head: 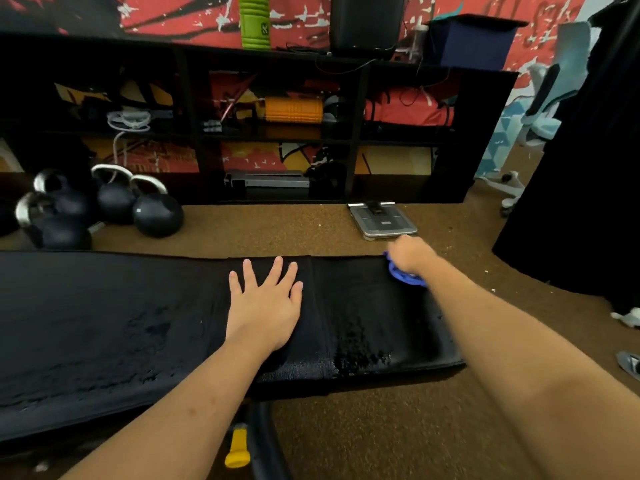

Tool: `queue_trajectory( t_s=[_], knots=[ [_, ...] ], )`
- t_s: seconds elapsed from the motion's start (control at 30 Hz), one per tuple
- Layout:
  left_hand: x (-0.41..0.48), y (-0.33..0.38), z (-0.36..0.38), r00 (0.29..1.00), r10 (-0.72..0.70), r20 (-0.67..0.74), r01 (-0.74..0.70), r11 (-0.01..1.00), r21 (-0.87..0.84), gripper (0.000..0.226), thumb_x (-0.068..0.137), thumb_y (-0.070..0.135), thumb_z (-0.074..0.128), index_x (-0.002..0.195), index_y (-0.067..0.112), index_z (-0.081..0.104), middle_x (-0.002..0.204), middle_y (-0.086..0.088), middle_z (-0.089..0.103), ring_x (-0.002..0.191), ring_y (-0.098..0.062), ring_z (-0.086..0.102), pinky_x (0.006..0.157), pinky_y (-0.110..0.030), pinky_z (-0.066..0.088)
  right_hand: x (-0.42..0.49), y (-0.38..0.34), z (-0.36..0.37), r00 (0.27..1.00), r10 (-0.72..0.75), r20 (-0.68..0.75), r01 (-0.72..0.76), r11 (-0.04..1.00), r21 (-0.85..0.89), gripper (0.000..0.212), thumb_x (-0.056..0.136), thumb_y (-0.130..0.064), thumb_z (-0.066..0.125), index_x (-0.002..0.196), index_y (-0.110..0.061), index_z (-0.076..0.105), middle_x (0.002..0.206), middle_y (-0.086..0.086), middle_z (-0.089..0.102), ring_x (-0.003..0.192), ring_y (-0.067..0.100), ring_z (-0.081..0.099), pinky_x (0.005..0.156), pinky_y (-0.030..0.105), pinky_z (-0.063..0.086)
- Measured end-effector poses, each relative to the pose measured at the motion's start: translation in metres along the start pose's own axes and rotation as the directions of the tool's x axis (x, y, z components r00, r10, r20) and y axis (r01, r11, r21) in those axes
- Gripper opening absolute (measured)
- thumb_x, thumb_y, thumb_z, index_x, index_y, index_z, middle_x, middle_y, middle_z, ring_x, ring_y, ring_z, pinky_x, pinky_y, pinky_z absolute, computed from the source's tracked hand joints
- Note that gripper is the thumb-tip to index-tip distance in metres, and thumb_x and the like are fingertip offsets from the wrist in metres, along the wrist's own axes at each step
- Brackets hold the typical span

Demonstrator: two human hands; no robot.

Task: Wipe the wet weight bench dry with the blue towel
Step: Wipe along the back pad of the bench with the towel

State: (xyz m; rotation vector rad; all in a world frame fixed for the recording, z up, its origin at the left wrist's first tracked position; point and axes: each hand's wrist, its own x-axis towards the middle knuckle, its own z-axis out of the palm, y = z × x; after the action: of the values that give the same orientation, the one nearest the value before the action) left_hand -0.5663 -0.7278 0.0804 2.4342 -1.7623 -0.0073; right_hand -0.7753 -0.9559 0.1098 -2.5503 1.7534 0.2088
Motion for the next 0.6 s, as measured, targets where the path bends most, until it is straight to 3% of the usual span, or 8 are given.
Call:
queue_trajectory(
  t_s=[0.1,0.3,0.37,0.5,0.6],
  knots=[
    [0.002,0.001,0.000,1.000,-0.003,0.002,0.003,1.000,0.006,0.056,0.102,0.053,0.001,0.156,0.039,-0.005,0.165,0.012,-0.007,0.149,-0.041,-0.014,0.120,-0.059,-0.005,-0.005,0.013,-0.006,0.995,0.094,0.023,-0.095,0.994,0.050,0.030,0.100,-0.018,0.040,0.112,-0.002,0.064,0.117,0.017,0.063,0.100,0.030,0.061,0.088,0.039,0.048],
    [0.004,0.003,0.000,1.000,-0.005,0.001,0.005,1.000,0.020,0.057,0.102,0.052,0.001,0.157,0.038,-0.003,0.166,0.012,-0.005,0.150,-0.041,-0.012,0.120,-0.060,-0.004,-0.016,-0.083,-0.007,0.975,-0.220,-0.043,0.219,0.976,-0.015,0.028,0.096,-0.017,0.045,0.102,-0.004,0.069,0.108,0.015,0.067,0.096,0.032,0.064,0.086,0.045,0.054],
    [0.005,0.003,0.000,1.000,-0.007,0.008,0.006,1.000,0.018,0.057,0.102,0.052,0.001,0.157,0.038,-0.003,0.166,0.012,-0.005,0.150,-0.041,-0.012,0.119,-0.061,-0.004,-0.037,-0.118,-0.006,0.952,-0.287,-0.105,0.287,0.958,-0.015,0.029,0.097,-0.018,0.044,0.104,-0.004,0.069,0.112,0.013,0.066,0.101,0.030,0.062,0.091,0.045,0.051],
    [0.005,0.003,-0.001,1.000,-0.011,0.013,0.011,1.000,0.007,0.056,0.103,0.051,0.003,0.157,0.038,0.000,0.166,0.012,-0.003,0.150,-0.042,-0.010,0.119,-0.061,-0.003,-0.083,-0.134,0.016,0.933,-0.257,-0.251,0.284,0.956,0.077,0.041,0.101,-0.019,0.035,0.134,0.002,0.049,0.145,0.018,0.040,0.131,0.034,0.036,0.109,0.043,0.031],
    [0.004,0.003,-0.002,1.000,-0.015,0.026,0.015,1.000,-0.003,0.056,0.103,0.050,0.004,0.157,0.037,0.000,0.166,0.012,-0.003,0.150,-0.042,-0.012,0.119,-0.061,-0.004,-0.137,-0.122,0.041,0.897,-0.315,-0.311,0.386,0.900,0.200,0.049,0.100,-0.017,0.029,0.145,0.000,0.038,0.158,0.017,0.023,0.147,0.032,0.018,0.119,0.043,0.021]
  ],
)
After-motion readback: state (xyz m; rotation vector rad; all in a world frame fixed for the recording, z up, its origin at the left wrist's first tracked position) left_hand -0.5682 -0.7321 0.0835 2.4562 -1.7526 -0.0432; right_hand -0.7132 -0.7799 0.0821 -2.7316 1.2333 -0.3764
